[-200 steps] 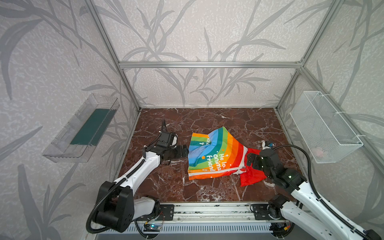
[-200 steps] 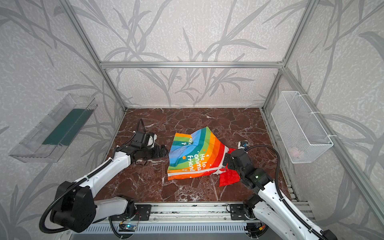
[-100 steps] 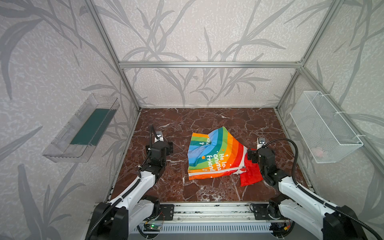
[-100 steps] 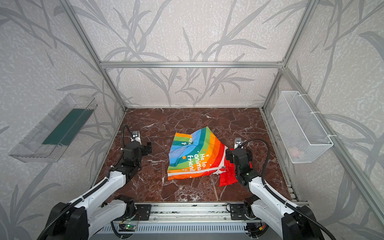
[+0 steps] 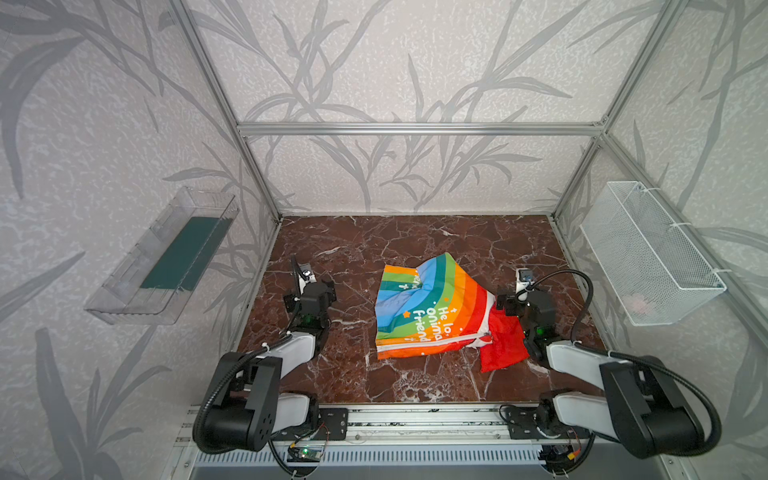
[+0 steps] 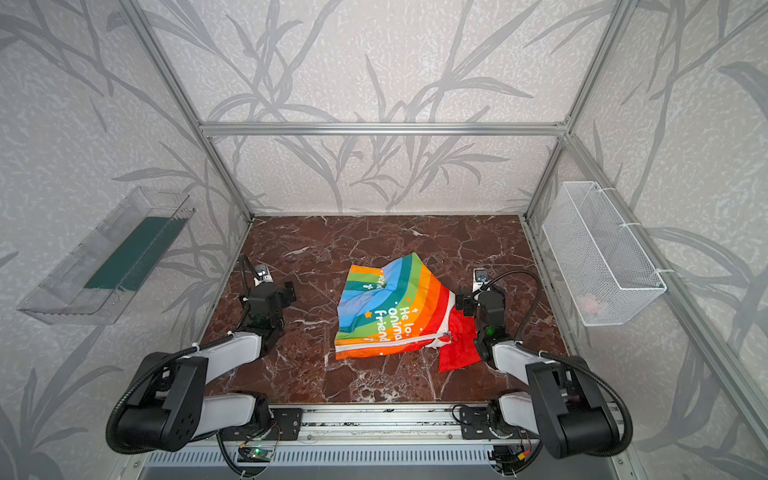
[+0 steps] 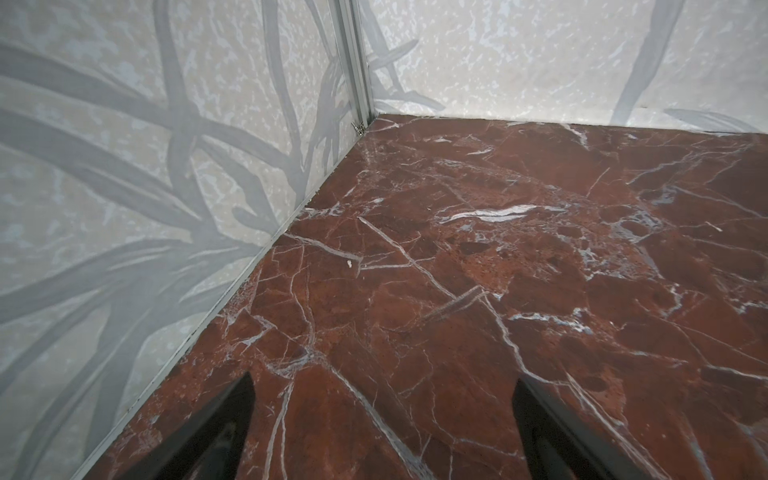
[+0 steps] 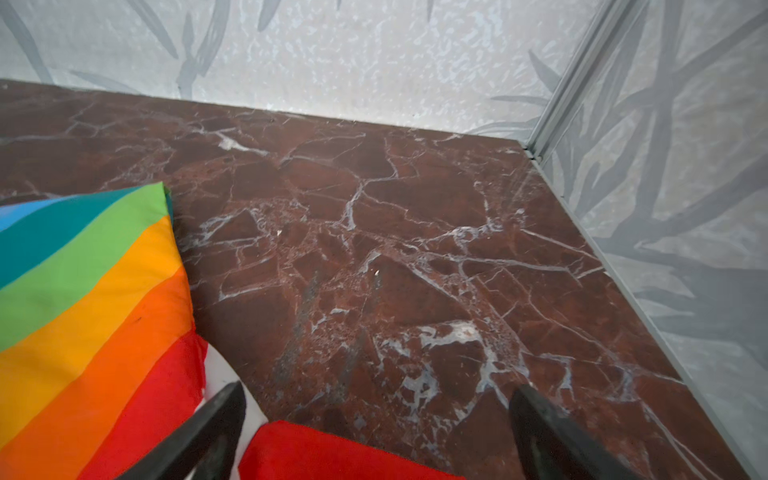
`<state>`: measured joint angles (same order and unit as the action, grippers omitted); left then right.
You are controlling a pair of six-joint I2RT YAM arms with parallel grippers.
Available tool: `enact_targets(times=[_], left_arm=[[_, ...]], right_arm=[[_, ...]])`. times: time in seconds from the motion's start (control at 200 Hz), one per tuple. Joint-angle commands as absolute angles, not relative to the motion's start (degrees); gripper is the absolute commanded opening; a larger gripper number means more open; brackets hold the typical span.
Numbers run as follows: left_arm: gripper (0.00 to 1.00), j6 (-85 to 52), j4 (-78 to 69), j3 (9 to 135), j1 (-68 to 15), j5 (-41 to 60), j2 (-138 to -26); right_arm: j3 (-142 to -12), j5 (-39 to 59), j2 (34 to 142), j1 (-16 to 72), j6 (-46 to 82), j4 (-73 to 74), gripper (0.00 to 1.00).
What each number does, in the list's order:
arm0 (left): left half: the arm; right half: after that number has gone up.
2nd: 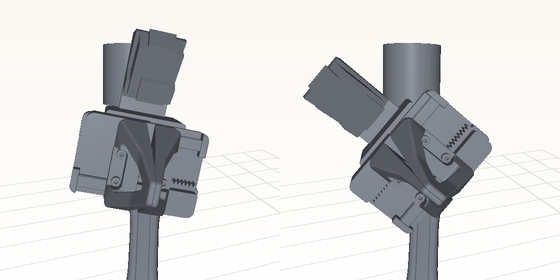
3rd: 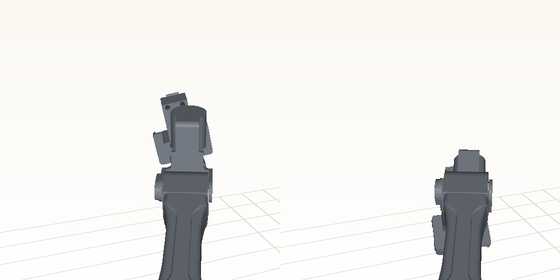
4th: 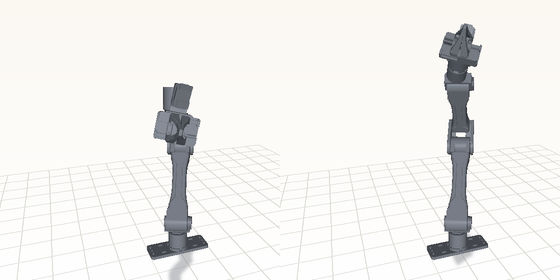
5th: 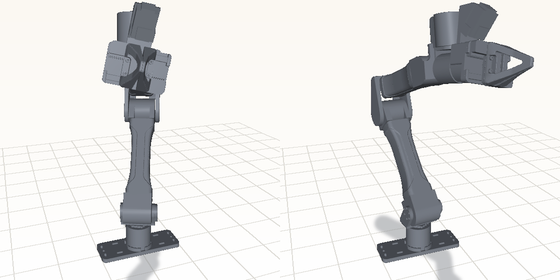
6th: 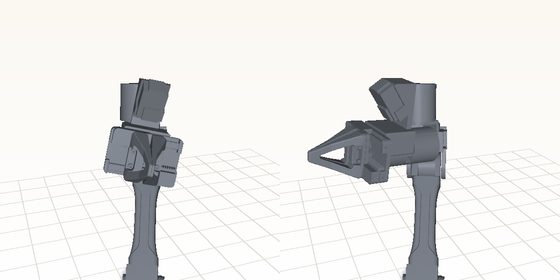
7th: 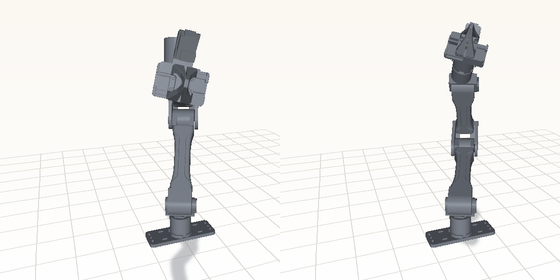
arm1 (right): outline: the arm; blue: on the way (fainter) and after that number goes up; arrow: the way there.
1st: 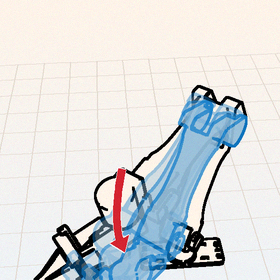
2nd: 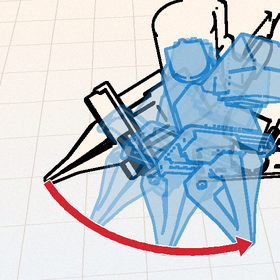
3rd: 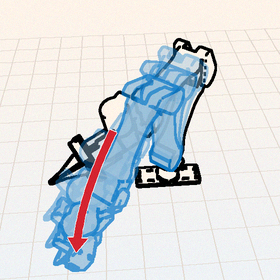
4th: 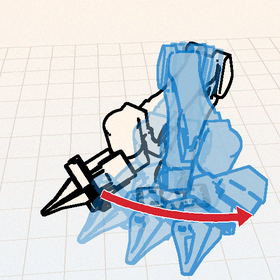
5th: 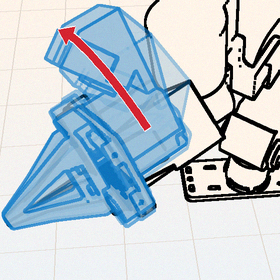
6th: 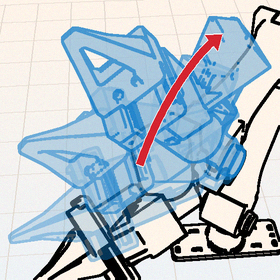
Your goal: Zip up the jacket
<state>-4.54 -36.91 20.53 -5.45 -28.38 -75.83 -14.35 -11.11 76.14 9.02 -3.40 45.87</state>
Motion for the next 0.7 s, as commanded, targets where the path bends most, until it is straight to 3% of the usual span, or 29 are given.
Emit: enact_targets(times=[0.0,0.2,0.29,0.42,0.695], left_arm=[[0.99,-2.6,-43.0,22.2,-4.7,-27.4,-77.3],[0.99,1.4,-59.7,15.6,-3.8,-13.2,-85.2],[0.99,4.1,-74.2,13.8,-4.0,-12.0,-92.9],[0.99,-0.5,-61.1,19.8,-4.0,-23.5,-91.5],[0.99,-2.8,-57.4,20.7,-1.8,-21.1,-90.6]], right_arm=[[-15.0,-4.7,80.5,8.9,-7.2,56.3,0.99],[-13.5,-3.2,92.5,9.0,-8.5,73.0,0.99],[-14.9,-2.8,89.2,8.9,-8.1,65.7,0.99],[-21.3,-3.4,88.8,8.8,-7.6,52.9,0.99],[-23.1,-2.0,88.6,6.6,-5.1,48.9,0.99]])
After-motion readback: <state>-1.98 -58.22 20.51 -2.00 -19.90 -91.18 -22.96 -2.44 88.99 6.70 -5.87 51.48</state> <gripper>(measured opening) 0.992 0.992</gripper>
